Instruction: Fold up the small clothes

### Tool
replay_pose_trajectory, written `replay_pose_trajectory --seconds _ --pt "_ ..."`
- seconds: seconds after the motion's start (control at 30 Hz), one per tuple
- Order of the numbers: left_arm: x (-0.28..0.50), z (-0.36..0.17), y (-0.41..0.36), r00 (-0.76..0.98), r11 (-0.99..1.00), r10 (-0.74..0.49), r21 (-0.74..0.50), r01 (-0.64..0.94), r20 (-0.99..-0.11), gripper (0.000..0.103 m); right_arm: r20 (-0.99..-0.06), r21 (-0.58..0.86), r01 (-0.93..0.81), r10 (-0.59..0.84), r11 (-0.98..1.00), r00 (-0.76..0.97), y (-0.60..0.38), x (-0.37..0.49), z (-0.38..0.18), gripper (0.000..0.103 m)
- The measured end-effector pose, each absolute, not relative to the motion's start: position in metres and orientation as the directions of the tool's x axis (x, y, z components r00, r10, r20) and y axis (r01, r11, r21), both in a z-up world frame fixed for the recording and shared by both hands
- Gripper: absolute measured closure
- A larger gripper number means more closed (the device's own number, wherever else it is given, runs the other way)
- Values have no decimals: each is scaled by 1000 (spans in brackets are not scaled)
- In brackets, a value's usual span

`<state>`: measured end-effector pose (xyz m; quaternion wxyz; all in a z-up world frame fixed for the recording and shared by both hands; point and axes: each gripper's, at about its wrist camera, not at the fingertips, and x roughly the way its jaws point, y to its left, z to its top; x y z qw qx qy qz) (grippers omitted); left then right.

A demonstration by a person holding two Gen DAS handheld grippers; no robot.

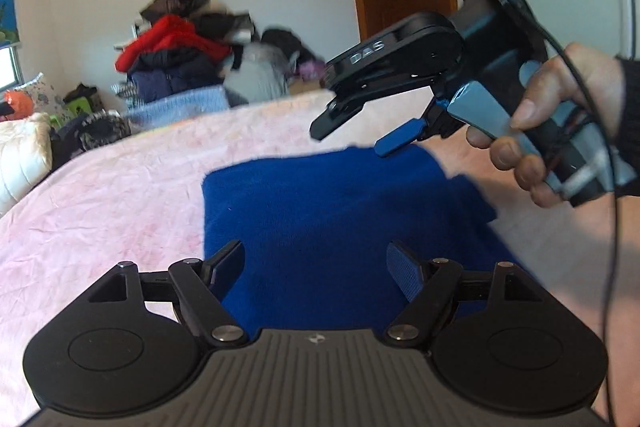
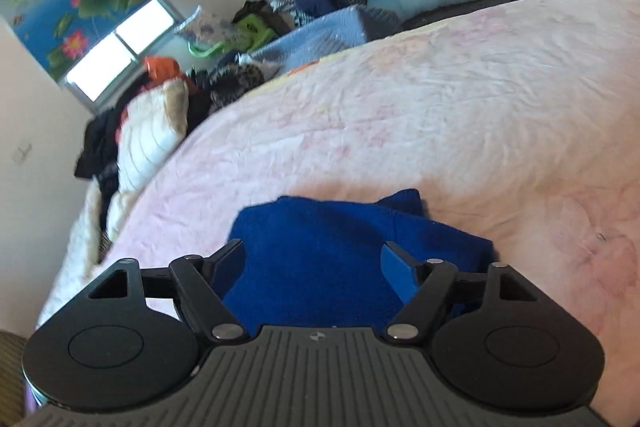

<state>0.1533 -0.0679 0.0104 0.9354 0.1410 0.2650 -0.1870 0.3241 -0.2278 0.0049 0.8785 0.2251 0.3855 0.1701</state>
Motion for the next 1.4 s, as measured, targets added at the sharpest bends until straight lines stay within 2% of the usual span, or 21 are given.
replay_pose_trajectory --seconds 0.03,0.07,0.1,0.2,0.3,0.4,0.43,0.5,0.63,0.67,0.73,0.8,0.87,0.9,0.97,1.03,1.13,1.17,1.2,1.3,1.4 --pt "166 2 -73 752 883 -272 155 444 -601 24 -644 480 -113 437 870 628 -221 332 -2 26" --pt "176 -8 -73 721 884 -267 135 447 -639 22 -691 430 -87 389 899 609 -219 339 -12 33" --pt "179 -14 -68 712 892 -287 92 443 -641 20 -714 398 -70 357 915 602 -220 343 -22 38" --pt "177 -21 -64 717 893 -309 69 445 -625 19 -653 421 -81 364 904 664 -229 336 -31 38" --pt "177 -16 -64 706 891 -306 69 448 -639 18 -674 367 -105 342 924 655 -220 335 -27 37" --pt "175 14 -41 702 888 -384 -32 459 -600 20 -645 501 8 367 865 670 -239 317 -11 37" --pt "175 26 -29 721 886 -416 -67 459 -554 19 -587 581 2 417 814 694 -247 304 -5 35" --pt "188 43 -14 745 895 -425 -115 431 -515 19 -458 712 -14 480 702 748 -260 276 3 22" --pt "254 37 -11 700 922 -387 -232 310 -600 19 -255 923 18 577 384 776 -271 241 -18 13" --pt "272 29 -15 670 924 -383 -251 289 -636 19 -246 939 41 583 341 774 -271 238 -26 10" --pt "297 10 -21 607 930 -367 -270 249 -704 19 -337 916 123 567 381 752 -267 236 -42 10" --pt "307 -10 -34 590 948 -312 -203 245 -744 18 -418 878 173 539 446 732 -266 234 -61 34" --pt "298 -21 -55 633 950 -255 -66 306 -731 3 -394 887 161 527 433 753 -272 226 -73 45" --pt "295 -25 -63 657 952 -220 -11 307 -721 1 -389 890 157 534 428 751 -274 224 -76 46" --pt "296 -24 -63 667 963 -199 -16 269 -719 0 -386 887 137 546 440 743 -275 224 -77 47" --pt "291 -19 -58 672 966 -200 -28 258 -713 1 -395 889 154 554 430 733 -276 226 -75 46" --pt "270 4 -28 672 965 -255 -140 221 -695 1 -384 901 169 554 400 739 -284 215 -58 23" --pt "257 12 -13 677 959 -284 -184 218 -679 0 -364 901 138 548 410 753 -288 206 -48 9" --pt "243 17 3 683 951 -309 -221 216 -662 0 -358 892 110 536 439 765 -293 197 -40 1" --pt "205 14 43 656 933 -351 -307 186 -669 0 -437 821 105 499 562 748 -303 177 -33 1" --pt "180 -2 72 617 916 -369 -383 116 -695 1 -499 813 145 546 564 673 -306 170 -51 4"
